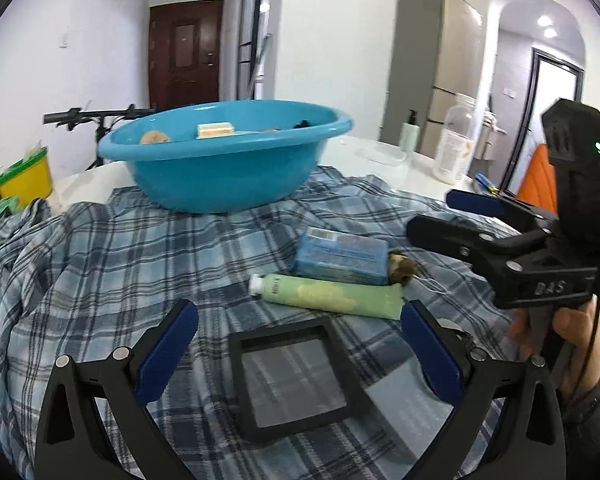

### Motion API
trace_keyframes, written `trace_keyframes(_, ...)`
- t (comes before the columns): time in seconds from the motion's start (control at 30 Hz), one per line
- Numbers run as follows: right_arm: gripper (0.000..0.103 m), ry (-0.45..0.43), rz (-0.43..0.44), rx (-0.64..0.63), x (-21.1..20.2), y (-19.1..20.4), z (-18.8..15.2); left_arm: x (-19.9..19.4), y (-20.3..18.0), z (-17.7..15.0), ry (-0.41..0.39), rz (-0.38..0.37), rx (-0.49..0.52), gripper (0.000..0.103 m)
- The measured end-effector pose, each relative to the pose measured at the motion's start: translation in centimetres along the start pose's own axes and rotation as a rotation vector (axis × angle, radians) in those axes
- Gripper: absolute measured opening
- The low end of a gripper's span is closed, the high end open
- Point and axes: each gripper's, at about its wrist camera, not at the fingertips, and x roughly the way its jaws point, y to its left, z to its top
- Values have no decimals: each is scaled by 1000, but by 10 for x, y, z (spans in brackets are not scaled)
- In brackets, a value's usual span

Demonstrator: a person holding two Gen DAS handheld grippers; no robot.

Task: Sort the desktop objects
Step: 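Reach the left gripper toward the black-framed square mirror on the shirt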

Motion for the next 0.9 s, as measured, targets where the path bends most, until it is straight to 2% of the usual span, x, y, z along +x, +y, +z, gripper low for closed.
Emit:
trace_keyframes(0.03,103,-1,0,1,0,0,0,1,-1,0,5,-7,5,103)
trace_keyframes(0.1,103,-2,1,2,0,0,0,3,-1,0,19,-29,-3,95)
trace_keyframes(0.2,103,-2,4,6,-1,0,0,17,8,1,94,-27,-53,78)
trace_keyframes(0.23,103,-1,4,7,-1,0,0,23,11,1,126,-22,-76,68)
trace_keyframes(0.3,103,0,4,9,0,0,0,21,15,0,112,-15,-96,67)
trace_keyframes(0.53,103,0,9,12,-1,0,1,23,13,-1,123,27,-76,70)
trace_keyframes(0.6,103,0,9,13,-2,0,1,25,17,-2,135,44,-94,77)
trace_keyframes(0.63,103,0,9,13,-1,0,1,25,19,-2,140,52,-101,84)
trace_keyframes(0.67,103,1,8,13,-2,0,1,26,20,-2,143,50,-105,85)
trace_keyframes(0.9,103,4,7,15,-1,-1,1,35,11,-3,203,41,-67,85)
